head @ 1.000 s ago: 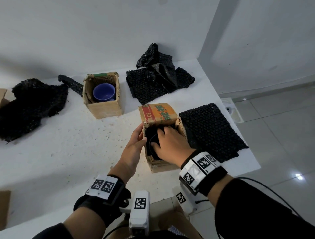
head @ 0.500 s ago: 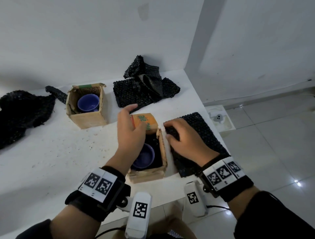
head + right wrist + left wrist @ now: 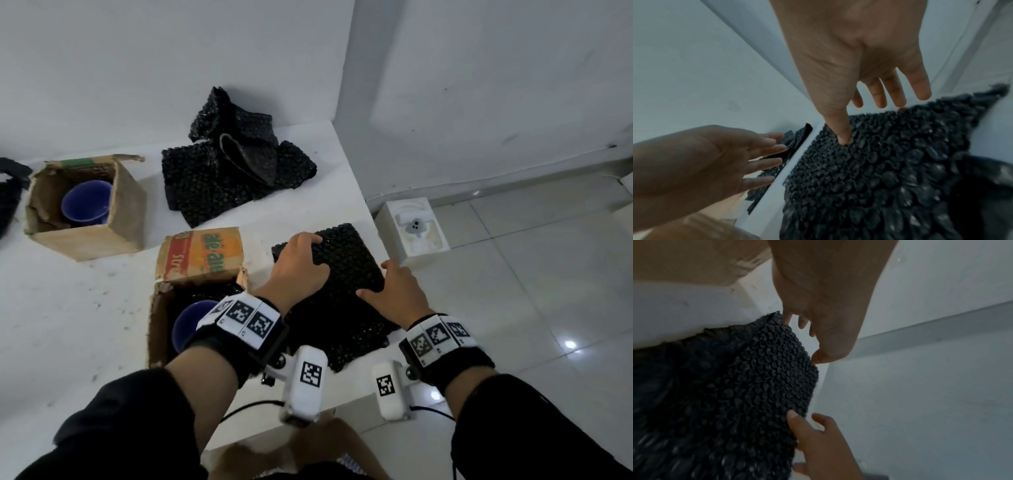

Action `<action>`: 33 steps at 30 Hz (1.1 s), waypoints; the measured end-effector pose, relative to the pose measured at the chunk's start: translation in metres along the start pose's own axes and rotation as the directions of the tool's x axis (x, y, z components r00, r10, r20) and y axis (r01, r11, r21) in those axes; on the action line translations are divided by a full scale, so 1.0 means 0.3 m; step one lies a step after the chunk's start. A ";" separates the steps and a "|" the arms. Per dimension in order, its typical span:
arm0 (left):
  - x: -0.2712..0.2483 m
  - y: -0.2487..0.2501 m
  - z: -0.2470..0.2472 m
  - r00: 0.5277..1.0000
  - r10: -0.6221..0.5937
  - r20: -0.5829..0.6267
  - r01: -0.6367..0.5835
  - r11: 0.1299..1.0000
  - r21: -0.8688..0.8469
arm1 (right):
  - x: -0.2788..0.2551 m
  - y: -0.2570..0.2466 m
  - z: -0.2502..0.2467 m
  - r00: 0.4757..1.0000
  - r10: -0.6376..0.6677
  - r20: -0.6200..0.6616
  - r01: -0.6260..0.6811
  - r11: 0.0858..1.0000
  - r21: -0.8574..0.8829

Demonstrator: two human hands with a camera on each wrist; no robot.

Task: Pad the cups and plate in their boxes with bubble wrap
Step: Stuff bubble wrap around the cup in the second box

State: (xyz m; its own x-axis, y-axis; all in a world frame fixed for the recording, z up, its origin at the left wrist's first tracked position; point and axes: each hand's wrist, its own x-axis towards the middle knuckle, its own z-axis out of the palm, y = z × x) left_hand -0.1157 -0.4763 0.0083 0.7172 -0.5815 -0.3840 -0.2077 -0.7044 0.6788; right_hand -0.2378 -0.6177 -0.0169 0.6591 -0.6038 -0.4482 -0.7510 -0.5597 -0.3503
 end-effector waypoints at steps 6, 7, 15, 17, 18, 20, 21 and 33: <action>0.090 -0.054 0.042 0.998 -0.055 -0.001 0.053 0.965 0.255 | 0.025 0.013 0.069 0.993 0.095 -0.075 -0.103 0.988 -0.111; 0.093 -0.058 0.045 0.997 -0.081 -0.015 0.081 0.937 0.340 | 0.031 0.013 0.075 0.993 0.098 -0.068 -0.105 0.988 -0.117; 0.088 -0.045 0.036 0.971 -0.231 0.058 0.181 0.874 0.450 | 0.013 0.004 0.093 0.998 0.065 0.023 -0.065 0.998 -0.004; 0.081 -0.032 0.022 0.962 -0.245 0.118 0.213 0.949 0.232 | 0.000 0.004 0.088 0.998 0.045 0.034 -0.047 0.998 0.051; 0.075 -0.022 0.012 0.958 -0.255 0.131 0.239 0.963 0.126 | -0.004 0.004 0.081 0.999 0.026 0.041 -0.030 0.994 0.102; 0.061 0.006 -0.013 0.954 -0.268 0.133 0.278 0.959 -0.063 | -0.006 0.007 0.056 0.998 -0.013 0.061 -0.002 0.971 0.238; 0.054 0.021 -0.026 0.956 -0.263 0.132 0.280 0.949 -0.141 | -0.002 0.009 0.037 0.997 -0.023 0.074 0.000 0.953 0.301; -0.183 -0.036 -0.426 0.975 -0.222 0.012 0.161 0.668 -0.726 | -0.092 -0.181 -0.246 0.968 -0.240 0.074 0.093 0.619 0.780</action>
State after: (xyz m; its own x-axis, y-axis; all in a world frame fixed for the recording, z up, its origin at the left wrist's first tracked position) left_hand -0.0677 -0.3848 0.1021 0.7373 -0.4152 -0.5328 0.4601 -0.2688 0.8462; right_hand -0.2123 -0.6125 0.0753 0.8151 -0.4082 -0.4111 -0.4341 0.0395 -0.9000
